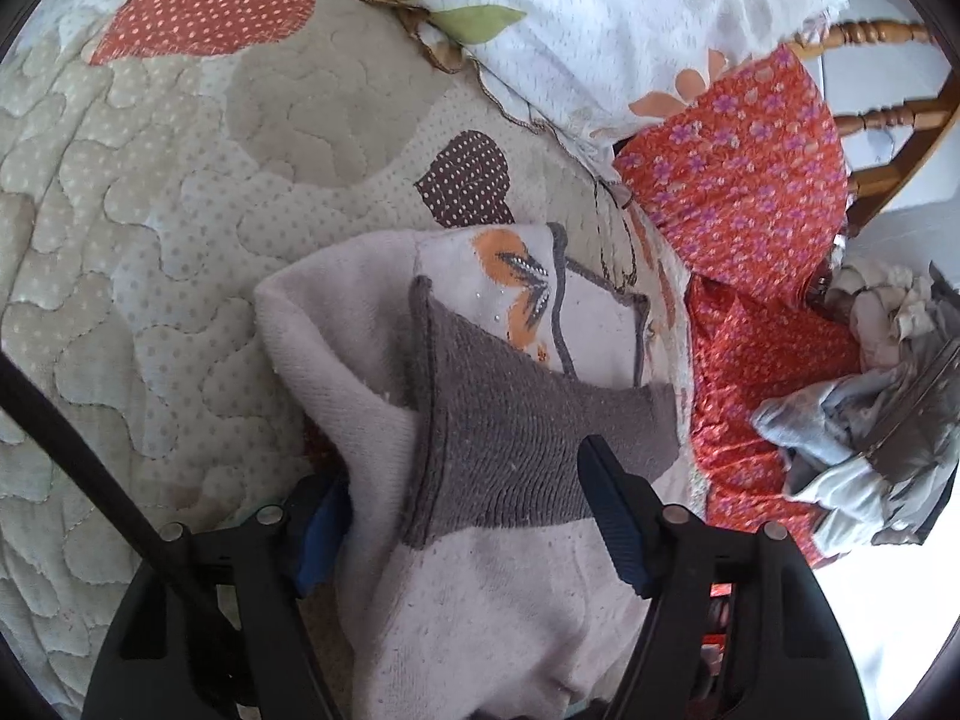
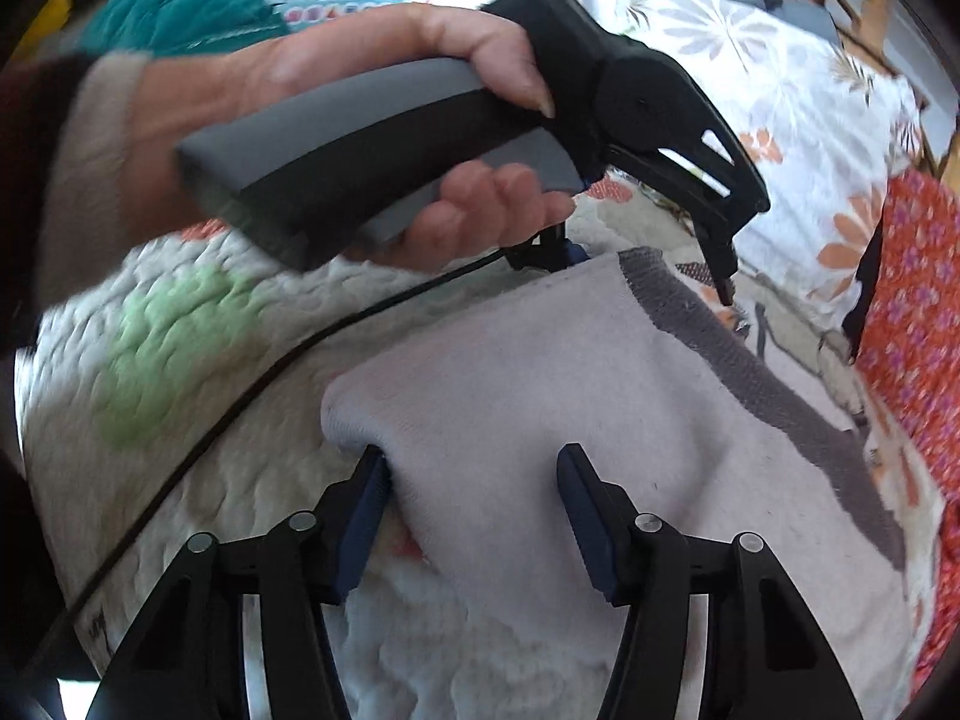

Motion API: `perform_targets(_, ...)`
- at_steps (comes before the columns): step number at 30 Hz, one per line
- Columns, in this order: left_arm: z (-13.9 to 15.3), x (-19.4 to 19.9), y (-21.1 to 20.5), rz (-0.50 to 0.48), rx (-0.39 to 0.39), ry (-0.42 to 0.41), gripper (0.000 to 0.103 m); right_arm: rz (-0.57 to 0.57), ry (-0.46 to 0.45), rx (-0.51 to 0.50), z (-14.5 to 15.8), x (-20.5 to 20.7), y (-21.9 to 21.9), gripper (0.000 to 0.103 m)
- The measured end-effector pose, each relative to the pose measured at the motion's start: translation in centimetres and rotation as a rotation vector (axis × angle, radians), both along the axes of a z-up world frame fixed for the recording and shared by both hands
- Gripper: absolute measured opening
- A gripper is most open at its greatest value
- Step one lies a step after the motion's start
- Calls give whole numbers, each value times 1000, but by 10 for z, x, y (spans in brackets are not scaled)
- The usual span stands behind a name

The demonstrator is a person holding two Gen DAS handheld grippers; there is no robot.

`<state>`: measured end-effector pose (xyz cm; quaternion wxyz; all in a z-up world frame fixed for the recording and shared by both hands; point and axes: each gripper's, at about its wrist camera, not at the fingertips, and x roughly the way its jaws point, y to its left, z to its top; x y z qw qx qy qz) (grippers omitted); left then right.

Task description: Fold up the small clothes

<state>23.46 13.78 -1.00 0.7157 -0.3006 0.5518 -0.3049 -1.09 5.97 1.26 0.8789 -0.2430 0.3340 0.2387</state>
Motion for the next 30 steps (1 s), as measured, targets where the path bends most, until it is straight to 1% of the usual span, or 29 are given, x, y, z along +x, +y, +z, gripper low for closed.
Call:
perform_targets(1, -1, 0, 1, 9, -2, 2, 69, -6, 18, 18, 0, 6, 1, 44)
perform_targets(2, 0, 0, 2, 23, 12, -1, 54, -7, 34, 29, 1, 9, 2, 35)
perform_targets(3, 1, -1, 2, 32, 40, -6, 41, -11, 45, 35, 1, 12, 3, 23)
perform_targets(4, 1, -1, 1, 38, 70, -3, 18, -23, 48, 35, 3, 14, 3, 17)
perform_targets(5, 2, -1, 0, 47, 78, 0, 17, -34, 58, 49, 6, 16, 1, 13)
perform_targets(7, 13, -5, -7, 59, 111, -28, 17, -72, 89, 109, 16, 19, -11, 11)
perform_targets(8, 21, -7, -13, 59, 121, -47, 16, -91, 91, 131, 23, 19, -19, 11)
perform_targets(12, 64, -23, -53, 30, 87, -139, 15, -187, 34, 191, 64, 11, -70, 10)
perform_targets(14, 85, -28, -92, -22, 79, -174, 15, -235, 12, 206, 80, -1, -97, 10)
perform_targets(15, 95, -30, -115, -55, 86, -189, 15, -273, -3, 215, 89, -7, -119, 10)
perform_targets(17, 114, -34, -174, -140, 99, -219, 15, -343, -35, 214, 100, -16, -152, 10)
perform_targets(19, 124, -41, -223, -207, 101, -243, 15, -436, -73, 211, 109, -30, -193, 10)
perform_targets(21, 127, -47, -273, -257, 104, -243, 16, -552, -91, 206, 113, -42, -237, 10)
perform_targets(22, 123, -51, -294, -268, 111, -224, 18, -622, -77, 207, 111, -44, -263, 10)
perform_targets(23, 118, -54, -309, -268, 121, -199, 23, -672, -53, 206, 107, -44, -281, 11)
perform_targets(24, 112, -57, -319, -265, 126, -177, 25, -733, 4, 202, 96, -42, -303, 12)
perform_targets(25, 106, -63, -325, -257, 126, -158, 25, -769, 61, 197, 87, -41, -317, 13)
perform_targets(26, 102, -69, -326, -250, 129, -147, 27, -798, 119, 206, 78, -38, -330, 14)
perform_targets(27, 100, -77, -322, -245, 139, -144, 29, -828, 180, 244, 70, -38, -347, 16)
perform_targets(29, 100, -92, -308, -222, 173, -167, 45, -869, 209, 308, 70, -47, -368, 23)
perform_targets(30, 100, -98, -299, -206, 197, -183, 47, -884, 201, 345, 74, -52, -379, 30)
